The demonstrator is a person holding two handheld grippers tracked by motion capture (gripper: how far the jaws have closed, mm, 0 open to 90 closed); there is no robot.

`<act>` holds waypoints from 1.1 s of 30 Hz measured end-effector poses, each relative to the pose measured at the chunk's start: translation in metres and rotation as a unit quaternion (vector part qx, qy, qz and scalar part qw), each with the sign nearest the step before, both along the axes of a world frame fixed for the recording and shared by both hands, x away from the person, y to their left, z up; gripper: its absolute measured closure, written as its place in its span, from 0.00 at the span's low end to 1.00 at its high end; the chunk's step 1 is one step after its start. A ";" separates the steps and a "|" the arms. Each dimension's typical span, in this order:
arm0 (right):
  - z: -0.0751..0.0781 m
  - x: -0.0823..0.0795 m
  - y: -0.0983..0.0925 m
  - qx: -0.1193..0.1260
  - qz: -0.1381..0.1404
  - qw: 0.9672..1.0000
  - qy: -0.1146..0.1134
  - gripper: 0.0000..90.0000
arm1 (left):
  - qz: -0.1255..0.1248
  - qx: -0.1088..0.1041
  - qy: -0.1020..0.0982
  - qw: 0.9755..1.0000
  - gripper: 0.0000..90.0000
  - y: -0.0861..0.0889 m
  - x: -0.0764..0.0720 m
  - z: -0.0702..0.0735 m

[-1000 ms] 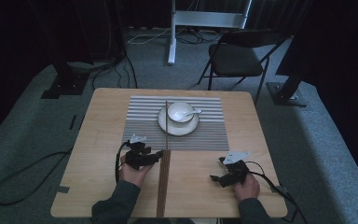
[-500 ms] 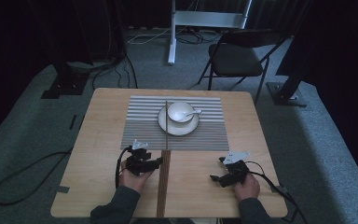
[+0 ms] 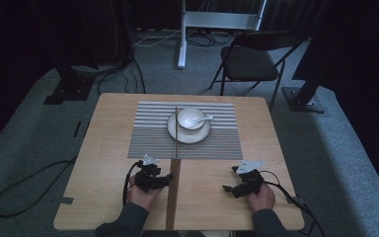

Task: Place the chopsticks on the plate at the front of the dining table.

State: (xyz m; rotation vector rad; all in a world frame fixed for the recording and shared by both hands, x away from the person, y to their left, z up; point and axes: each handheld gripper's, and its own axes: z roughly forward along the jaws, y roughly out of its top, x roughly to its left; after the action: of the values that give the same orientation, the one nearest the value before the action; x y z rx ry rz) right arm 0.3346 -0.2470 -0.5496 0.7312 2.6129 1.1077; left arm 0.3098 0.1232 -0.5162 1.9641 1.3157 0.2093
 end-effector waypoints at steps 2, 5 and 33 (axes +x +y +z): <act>0.000 0.000 0.000 0.000 0.000 1.000 0.000 0.13 | -0.001 0.001 0.000 1.000 0.43 0.000 -0.001 -0.001; 0.000 0.000 0.000 0.000 0.001 1.000 0.000 0.13 | -0.003 0.000 0.002 1.000 0.44 0.000 -0.003 -0.002; 0.000 0.000 0.000 0.000 0.002 1.000 0.000 0.13 | -0.023 0.048 0.012 0.999 0.63 -0.008 -0.019 -0.013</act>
State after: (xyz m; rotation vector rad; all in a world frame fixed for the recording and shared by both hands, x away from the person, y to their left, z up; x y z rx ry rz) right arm 0.3349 -0.2473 -0.5497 0.7254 2.6149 1.1085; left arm 0.2904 0.1156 -0.5293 2.0812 1.2941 0.2315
